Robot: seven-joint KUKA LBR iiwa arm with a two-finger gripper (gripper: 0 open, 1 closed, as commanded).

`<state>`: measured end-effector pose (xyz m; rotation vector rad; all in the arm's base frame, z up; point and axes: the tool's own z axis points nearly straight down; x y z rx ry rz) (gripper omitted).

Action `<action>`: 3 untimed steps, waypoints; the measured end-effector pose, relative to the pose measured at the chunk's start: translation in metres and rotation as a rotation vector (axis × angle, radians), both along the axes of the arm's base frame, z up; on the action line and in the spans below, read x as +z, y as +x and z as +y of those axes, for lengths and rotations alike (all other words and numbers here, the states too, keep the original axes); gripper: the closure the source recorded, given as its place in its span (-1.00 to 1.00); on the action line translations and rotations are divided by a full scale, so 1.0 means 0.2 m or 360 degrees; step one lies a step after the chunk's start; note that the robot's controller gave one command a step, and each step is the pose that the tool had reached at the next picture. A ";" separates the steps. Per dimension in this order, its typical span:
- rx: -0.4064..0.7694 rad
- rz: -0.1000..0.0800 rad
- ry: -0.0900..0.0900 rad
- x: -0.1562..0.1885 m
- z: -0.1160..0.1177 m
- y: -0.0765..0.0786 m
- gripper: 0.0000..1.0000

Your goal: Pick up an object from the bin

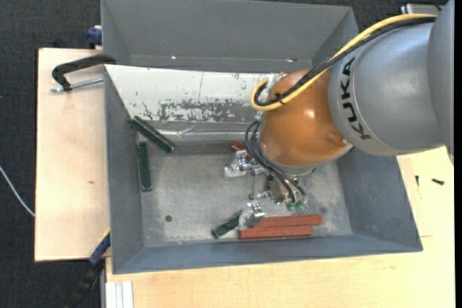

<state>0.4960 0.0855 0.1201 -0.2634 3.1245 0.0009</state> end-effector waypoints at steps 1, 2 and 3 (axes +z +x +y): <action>-0.0255 0.0012 0.0004 -0.22 -0.07 -0.02 1.00; -0.0255 0.0012 0.0004 -0.22 -0.07 -0.02 1.00; -0.0214 -0.0002 0.0003 0.56 -0.03 0.03 1.00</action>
Offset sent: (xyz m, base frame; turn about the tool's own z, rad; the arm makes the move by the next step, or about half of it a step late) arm 0.0000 0.0000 0.0000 0.0000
